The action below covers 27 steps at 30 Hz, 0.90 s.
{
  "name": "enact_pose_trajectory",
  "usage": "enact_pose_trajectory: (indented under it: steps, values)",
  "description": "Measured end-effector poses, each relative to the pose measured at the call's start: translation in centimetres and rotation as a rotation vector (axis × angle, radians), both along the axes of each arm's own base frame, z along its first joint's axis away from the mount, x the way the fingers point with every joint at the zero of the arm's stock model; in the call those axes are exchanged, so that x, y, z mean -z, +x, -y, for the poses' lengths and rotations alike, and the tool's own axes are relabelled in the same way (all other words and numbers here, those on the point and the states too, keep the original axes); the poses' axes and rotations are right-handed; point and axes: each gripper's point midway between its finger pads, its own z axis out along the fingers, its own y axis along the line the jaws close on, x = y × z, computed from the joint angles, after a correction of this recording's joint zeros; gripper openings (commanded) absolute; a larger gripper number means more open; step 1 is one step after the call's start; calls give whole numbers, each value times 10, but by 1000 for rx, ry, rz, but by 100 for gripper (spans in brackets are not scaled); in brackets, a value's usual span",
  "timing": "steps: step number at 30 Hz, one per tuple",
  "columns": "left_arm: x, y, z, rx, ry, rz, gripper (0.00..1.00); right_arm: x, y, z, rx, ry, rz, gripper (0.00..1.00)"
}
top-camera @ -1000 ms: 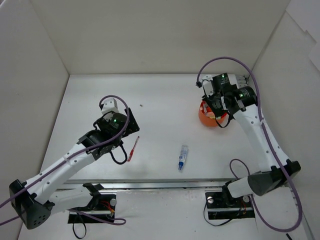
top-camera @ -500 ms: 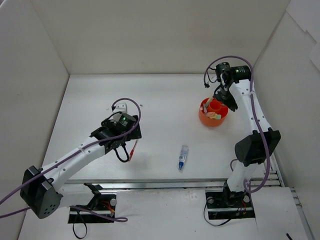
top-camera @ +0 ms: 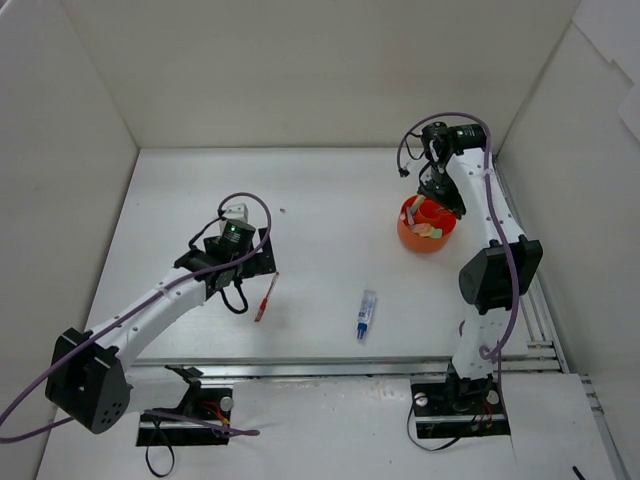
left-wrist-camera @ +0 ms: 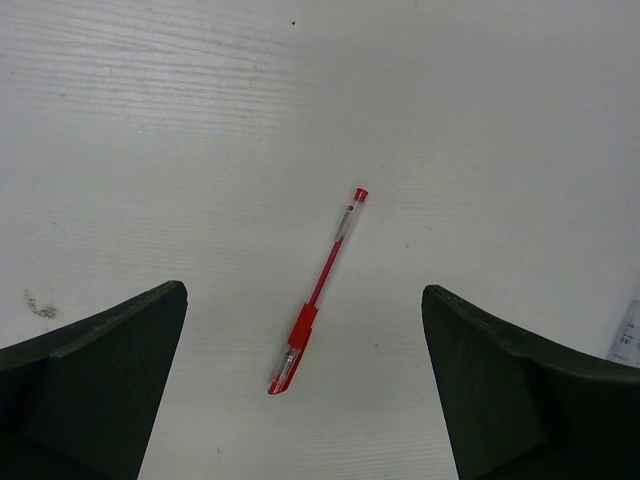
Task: Sort the stationery into containers
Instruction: Place the pen in the storage box.
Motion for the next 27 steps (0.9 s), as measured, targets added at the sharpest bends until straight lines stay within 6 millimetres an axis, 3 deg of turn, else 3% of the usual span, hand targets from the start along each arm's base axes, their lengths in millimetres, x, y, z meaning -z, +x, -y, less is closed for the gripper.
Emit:
enact_pose_trajectory:
  steps: [9, 13, 15, 17, 18, 19, 24, 27]
  values:
    - [19, 3, 3, 39, -8, -67, 100, 22, 14, -5, -20, 10, -60, 1]
    - [26, 1, 5, 53, 1, -90, 100, 36, 21, -7, -17, 8, -85, 26]
    - [26, 1, 5, 58, 1, -94, 100, 37, 21, -7, -13, 8, -88, 31]
    - [26, 1, 5, 61, 0, -95, 100, 36, 22, -7, -13, 9, -82, 50]
    - [26, 1, 6, 61, 0, -95, 100, 36, 23, -7, -12, 9, -77, 65]
    - [27, 1, 6, 61, -1, -95, 100, 35, 24, -7, -10, 11, -70, 97]
    - [27, 0, 7, 65, -5, -98, 100, 26, 31, -8, -22, 8, -8, 98]
    - [27, 0, 8, 70, -10, -100, 100, 8, 34, -10, -26, 1, 80, 98]
